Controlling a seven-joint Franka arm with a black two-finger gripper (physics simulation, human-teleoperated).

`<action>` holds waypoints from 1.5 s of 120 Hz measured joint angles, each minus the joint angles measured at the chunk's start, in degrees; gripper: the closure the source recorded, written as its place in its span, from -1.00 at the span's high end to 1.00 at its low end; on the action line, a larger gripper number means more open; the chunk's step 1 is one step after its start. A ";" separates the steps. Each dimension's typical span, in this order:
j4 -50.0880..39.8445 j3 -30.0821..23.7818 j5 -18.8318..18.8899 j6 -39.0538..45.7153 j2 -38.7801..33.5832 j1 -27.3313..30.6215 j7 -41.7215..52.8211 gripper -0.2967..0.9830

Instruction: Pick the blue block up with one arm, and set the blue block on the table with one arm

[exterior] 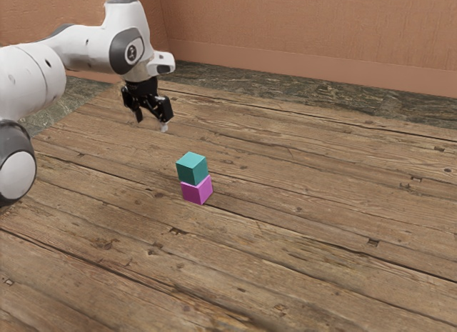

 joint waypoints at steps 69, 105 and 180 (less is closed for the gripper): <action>-2.15 -3.27 -7.85 11.96 7.73 -1.09 4.52 0.50; -2.24 -3.55 -8.57 13.94 9.34 -1.18 5.71 0.50; -3.01 -3.53 -8.63 14.58 12.03 -1.47 6.75 0.50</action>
